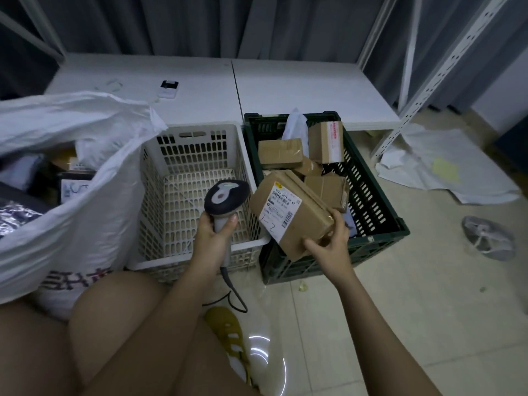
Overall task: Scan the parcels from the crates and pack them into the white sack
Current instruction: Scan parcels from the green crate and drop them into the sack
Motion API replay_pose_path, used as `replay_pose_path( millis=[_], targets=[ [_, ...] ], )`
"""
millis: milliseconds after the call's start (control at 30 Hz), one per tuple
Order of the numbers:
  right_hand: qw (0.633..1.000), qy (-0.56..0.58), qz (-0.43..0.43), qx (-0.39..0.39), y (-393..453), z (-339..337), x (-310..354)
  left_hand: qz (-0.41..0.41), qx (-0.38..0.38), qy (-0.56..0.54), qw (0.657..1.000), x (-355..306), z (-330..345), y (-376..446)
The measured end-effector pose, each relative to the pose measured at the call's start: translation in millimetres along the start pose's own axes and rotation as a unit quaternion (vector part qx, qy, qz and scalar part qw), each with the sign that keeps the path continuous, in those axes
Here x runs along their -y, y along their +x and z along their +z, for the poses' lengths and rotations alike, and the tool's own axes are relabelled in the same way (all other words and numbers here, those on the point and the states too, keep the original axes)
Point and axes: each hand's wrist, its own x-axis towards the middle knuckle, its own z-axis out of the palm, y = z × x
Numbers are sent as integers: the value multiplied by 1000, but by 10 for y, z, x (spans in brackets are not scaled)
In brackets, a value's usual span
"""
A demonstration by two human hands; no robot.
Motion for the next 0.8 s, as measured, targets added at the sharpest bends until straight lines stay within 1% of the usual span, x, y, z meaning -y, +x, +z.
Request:
replay_pose_path(
  millis=[133,267,433,567,667,800],
  targets=[
    [1000,-7,-11,20,67,-5,44,9,23,8,1000,-5,-3,-35],
    [1000,-12,3,-7,146,12,16,26,59,27,998,-26,-11,-94],
    [999,18,18,-21,238,-14,-16,29,99,53,993,-11,-24,-164],
    [999,25,21,-12,329,-21,-72,25,140,83,986,10,8,-209],
    [999,18,27,-1,382,-29,-187,22,150,91,984,32,20,-213],
    [999,27,24,-4,378,-37,-124,28,151,92,984,27,41,-220]
  ],
)
